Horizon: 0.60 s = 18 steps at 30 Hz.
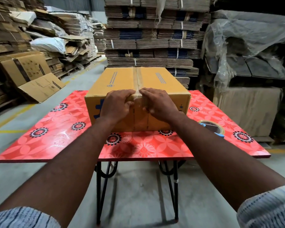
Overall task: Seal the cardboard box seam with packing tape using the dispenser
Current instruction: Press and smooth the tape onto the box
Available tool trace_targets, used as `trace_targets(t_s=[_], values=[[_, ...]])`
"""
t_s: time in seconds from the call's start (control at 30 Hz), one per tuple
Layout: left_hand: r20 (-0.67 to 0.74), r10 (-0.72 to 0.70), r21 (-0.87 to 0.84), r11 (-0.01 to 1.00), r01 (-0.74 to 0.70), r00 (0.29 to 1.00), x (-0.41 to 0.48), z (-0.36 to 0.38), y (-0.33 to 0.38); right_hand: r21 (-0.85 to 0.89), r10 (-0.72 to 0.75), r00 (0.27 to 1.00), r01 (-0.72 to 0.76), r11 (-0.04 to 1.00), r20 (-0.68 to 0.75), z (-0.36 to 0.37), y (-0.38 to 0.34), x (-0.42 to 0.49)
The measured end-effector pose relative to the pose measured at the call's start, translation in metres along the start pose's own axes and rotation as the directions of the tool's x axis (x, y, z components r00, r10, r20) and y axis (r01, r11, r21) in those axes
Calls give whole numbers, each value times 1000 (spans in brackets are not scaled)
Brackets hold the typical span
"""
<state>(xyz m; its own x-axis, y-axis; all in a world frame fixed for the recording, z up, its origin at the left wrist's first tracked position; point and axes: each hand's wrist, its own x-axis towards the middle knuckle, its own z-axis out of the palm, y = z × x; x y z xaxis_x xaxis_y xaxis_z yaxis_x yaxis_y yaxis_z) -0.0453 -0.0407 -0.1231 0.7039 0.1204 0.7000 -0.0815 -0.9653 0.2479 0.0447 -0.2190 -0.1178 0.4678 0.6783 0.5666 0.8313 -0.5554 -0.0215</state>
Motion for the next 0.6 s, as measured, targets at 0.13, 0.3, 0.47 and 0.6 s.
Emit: trace_targets(t_s=[0.13, 0.3, 0.47, 0.6], values=[[-6, 6, 1, 1000, -6, 1000, 0, 1, 0, 124, 61, 997, -54, 991, -55, 0, -3, 6], [-9, 2, 3, 1000, -2, 1000, 0, 2, -2, 119, 62, 991, -48, 992, -116, 0, -6, 7], [-3, 5, 3, 1000, -5, 1000, 0, 3, -4, 83, 22, 993, -13, 996, -114, 1, -5, 4], [20, 9, -4, 1000, -9, 1000, 0, 2, -5, 53, 9, 995, -3, 999, -100, 3, -4, 3]])
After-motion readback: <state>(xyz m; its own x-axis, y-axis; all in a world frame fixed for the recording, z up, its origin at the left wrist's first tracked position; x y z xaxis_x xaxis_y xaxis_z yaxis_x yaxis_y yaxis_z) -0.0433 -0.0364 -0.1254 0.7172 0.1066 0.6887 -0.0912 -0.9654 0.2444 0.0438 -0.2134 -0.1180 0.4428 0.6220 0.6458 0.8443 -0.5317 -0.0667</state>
